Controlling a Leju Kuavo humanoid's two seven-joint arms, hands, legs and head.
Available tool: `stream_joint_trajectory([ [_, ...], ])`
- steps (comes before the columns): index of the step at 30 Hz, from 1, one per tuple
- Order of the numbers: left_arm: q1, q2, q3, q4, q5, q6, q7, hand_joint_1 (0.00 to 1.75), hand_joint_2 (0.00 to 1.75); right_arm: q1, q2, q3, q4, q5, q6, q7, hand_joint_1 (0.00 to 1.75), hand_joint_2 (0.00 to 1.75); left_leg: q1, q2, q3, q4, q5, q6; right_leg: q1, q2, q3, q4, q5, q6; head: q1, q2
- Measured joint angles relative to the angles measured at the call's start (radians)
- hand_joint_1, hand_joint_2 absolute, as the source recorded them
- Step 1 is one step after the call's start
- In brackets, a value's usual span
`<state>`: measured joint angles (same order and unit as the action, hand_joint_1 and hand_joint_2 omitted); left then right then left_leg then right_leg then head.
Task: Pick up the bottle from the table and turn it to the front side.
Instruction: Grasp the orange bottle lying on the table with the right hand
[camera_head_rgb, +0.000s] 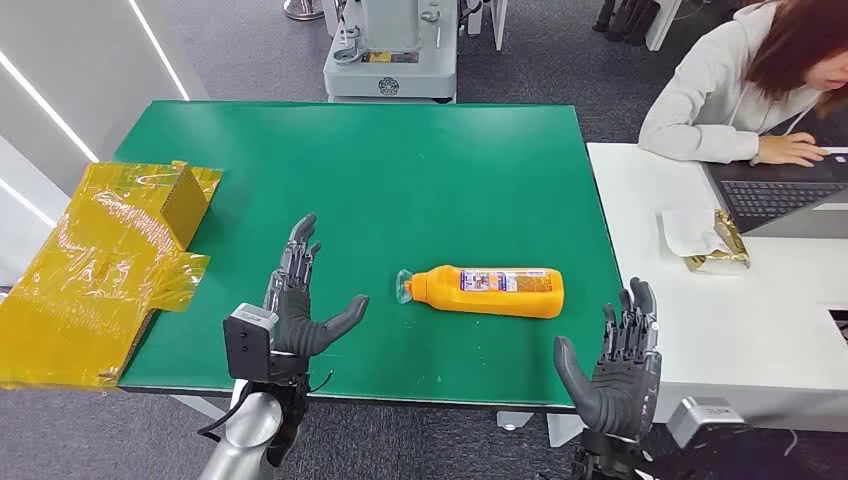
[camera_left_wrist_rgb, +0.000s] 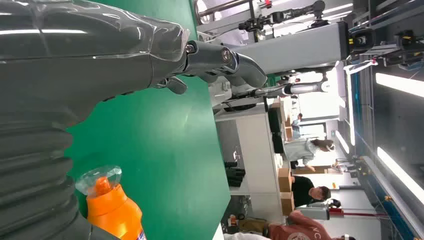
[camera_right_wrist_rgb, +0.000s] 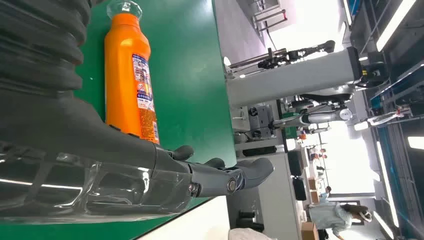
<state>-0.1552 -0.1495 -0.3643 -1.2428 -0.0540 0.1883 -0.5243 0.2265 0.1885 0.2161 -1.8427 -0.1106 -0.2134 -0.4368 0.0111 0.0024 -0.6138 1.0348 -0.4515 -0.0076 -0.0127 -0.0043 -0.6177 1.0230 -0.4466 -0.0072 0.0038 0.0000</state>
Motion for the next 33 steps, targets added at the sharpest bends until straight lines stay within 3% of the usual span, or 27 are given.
stream_joint_trajectory([
  [24, 0.099, 0.043, 0.043, -0.066, 0.003, 0.042, -0.022, 0.00, 1.75, -0.020, -0.049, 0.107, 0.138, -0.045, -0.015, -0.062, 0.00, 1.75, 0.000, 0.000, 0.000, 0.000, 0.000, 0.000, 0.000, 0.000, 0.000, 0.000, -0.001, 0.000, 0.000, 0.000],
  [29, 0.095, 0.032, 0.043, -0.066, -0.008, 0.042, -0.018, 0.00, 1.75, -0.022, -0.067, 0.103, 0.139, 0.058, -0.071, -0.055, 0.00, 1.75, 0.000, 0.000, 0.000, 0.000, 0.000, 0.000, 0.000, 0.000, 0.000, 0.000, -0.001, 0.000, 0.000, 0.000],
  [33, 0.080, 0.018, 0.043, -0.062, -0.012, 0.037, -0.017, 0.00, 1.75, -0.036, -0.089, 0.092, 0.149, 0.259, -0.135, -0.026, 0.00, 1.75, 0.000, 0.000, 0.000, 0.000, 0.000, 0.000, 0.000, 0.000, 0.000, 0.000, -0.001, 0.000, 0.000, 0.000],
])
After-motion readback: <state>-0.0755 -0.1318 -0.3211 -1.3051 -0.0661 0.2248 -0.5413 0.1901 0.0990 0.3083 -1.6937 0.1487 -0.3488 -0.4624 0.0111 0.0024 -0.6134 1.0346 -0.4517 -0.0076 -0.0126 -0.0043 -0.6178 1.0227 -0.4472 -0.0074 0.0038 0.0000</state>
